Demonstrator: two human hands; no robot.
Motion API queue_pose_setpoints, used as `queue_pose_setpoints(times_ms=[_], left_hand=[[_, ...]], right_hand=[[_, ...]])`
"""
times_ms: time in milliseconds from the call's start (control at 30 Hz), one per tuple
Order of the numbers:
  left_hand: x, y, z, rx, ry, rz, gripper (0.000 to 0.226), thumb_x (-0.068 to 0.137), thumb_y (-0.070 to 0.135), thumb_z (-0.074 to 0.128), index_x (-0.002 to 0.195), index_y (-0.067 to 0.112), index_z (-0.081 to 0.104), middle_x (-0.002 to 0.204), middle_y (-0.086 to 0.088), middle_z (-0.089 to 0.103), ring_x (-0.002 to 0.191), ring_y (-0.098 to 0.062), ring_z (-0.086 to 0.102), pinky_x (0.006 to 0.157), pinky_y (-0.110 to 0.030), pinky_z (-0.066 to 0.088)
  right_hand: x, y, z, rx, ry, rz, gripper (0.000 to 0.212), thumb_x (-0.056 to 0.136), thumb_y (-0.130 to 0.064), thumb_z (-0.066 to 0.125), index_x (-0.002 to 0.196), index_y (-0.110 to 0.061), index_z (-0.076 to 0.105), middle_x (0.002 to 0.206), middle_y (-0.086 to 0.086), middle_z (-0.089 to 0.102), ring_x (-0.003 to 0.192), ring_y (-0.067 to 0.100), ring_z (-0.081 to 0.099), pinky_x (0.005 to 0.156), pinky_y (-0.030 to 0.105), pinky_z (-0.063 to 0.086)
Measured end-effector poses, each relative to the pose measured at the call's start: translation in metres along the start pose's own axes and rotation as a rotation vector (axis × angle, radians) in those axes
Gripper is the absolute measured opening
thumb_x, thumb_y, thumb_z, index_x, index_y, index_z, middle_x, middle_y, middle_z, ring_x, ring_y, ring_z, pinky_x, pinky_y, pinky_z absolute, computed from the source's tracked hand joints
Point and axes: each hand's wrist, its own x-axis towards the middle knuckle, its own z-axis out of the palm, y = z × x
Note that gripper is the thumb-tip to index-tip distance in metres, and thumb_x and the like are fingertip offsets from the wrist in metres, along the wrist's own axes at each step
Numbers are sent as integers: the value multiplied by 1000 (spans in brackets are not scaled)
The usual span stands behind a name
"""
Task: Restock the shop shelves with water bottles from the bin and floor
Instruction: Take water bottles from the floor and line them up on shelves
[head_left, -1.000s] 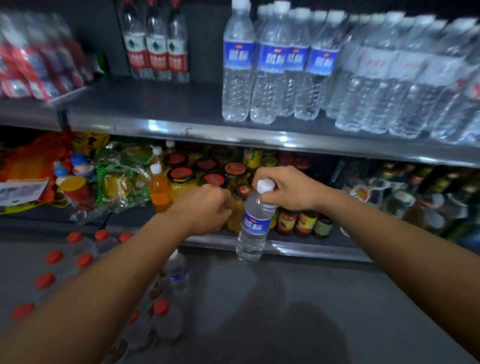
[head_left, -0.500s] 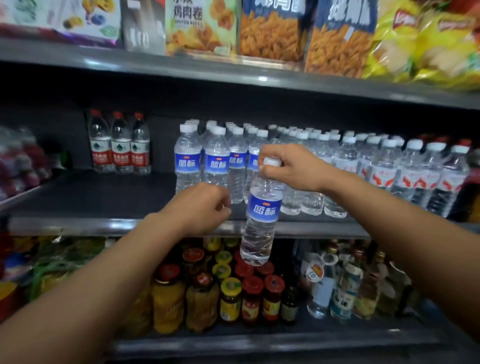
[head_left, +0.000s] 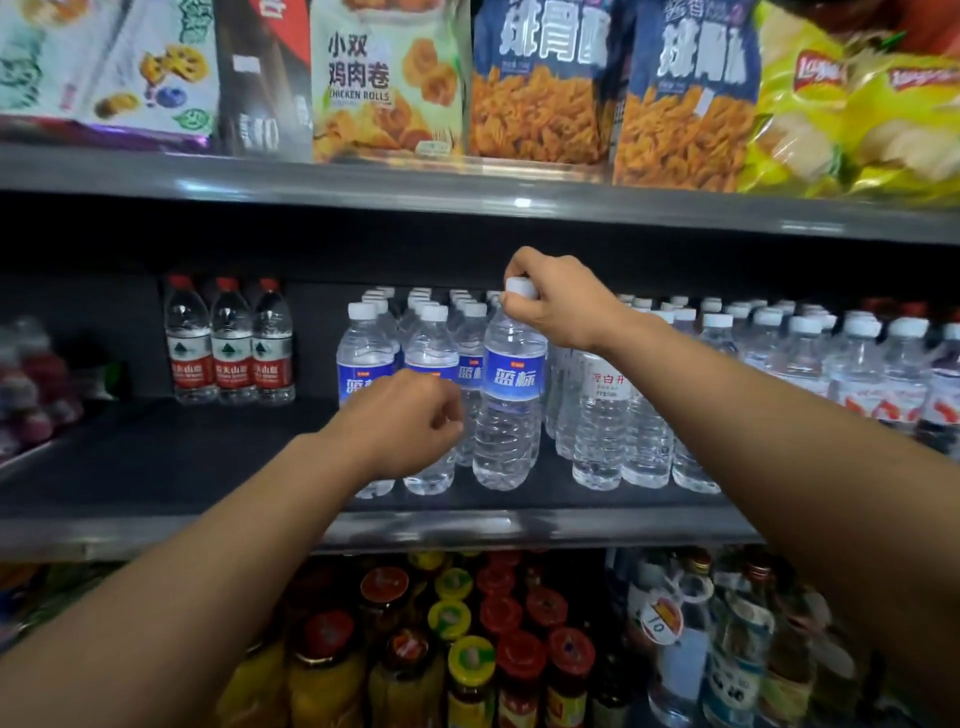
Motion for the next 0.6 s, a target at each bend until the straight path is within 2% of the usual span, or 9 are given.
queue_pose_setpoints(times_ms=[167,333,500,600], left_hand=[[4,-19,23,2,-20,-5,12,91,33,54,97,28,62,96,8,65,91,-17,60,77,-35,52],[4,-34,43,-13,-25,8,12,91,32,54,97,27,63,94,9,64,89,-14,59,71,-29,45],[-1,-43,58,-24,-71,-21,13,92,35,52,98,27,61,96,8,63,92,-17,59,78,-34,50],[-3,-46,64,-26,-70,-28,13,92,34,53,97,27,62,96,9,63,92,-17,59,76,-31,48]], right_hand=[[14,12,29,9,-43,17,20,86,-24,55,100,-10,55,92,13,65,80,30,61,69,38,51],[24,20,52,7,-68,10,23,91,-29,56,105,-10,55,91,10,62,77,27,58,63,29,41],[33,21,63,16,-73,-13,22,92,-29,54,104,-11,55,86,7,60,74,24,56,55,27,37],[36,24,65,19,-77,-10,24,93,-30,53,107,-10,55,86,5,58,76,23,54,60,28,36]])
